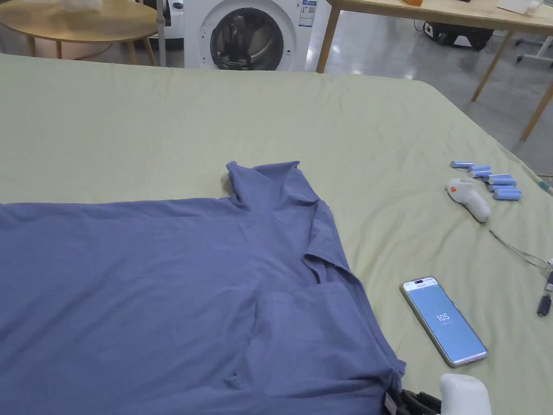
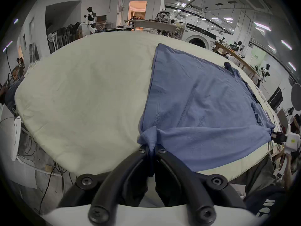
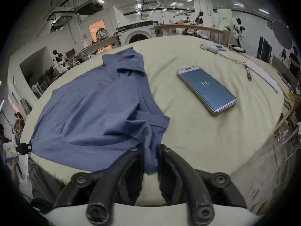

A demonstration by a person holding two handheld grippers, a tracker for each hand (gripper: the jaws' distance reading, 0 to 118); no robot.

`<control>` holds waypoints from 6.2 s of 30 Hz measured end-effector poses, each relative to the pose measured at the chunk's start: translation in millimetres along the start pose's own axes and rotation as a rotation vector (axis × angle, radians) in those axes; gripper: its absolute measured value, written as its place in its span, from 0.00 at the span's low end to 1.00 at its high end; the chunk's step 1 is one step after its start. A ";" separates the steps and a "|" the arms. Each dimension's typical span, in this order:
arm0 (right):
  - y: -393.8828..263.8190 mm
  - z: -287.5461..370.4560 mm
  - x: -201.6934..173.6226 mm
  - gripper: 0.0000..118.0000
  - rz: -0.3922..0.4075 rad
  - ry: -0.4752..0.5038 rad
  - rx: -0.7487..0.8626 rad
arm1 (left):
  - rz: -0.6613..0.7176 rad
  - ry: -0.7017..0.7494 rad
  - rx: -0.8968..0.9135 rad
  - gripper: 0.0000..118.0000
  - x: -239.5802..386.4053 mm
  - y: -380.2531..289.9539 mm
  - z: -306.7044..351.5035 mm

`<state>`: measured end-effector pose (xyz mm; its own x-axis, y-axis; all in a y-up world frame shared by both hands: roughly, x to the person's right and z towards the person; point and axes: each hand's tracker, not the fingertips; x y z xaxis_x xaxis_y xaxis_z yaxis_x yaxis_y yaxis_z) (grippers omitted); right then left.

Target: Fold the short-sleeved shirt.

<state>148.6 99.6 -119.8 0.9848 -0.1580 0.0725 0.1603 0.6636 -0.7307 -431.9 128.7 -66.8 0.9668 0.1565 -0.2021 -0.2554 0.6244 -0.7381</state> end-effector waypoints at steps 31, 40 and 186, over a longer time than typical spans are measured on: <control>205.3 -137.9 -44.4 0.41 0.139 -0.088 0.120 | -0.045 -0.016 0.151 0.31 1.6 214.1 -117.2; 207.7 -79.5 -36.9 0.21 0.048 0.058 0.259 | -0.086 -0.147 0.374 0.31 29.3 201.7 -38.2; 215.9 -122.6 -27.9 0.02 0.108 0.076 -0.129 | -0.225 -0.031 -0.015 0.00 42.6 194.6 -116.3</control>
<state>147.5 157.7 -362.8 0.9871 -0.1489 -0.0593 0.0388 0.5808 -0.8131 -441.6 167.9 -293.9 0.9992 0.0376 -0.0116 -0.0329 0.6351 -0.7717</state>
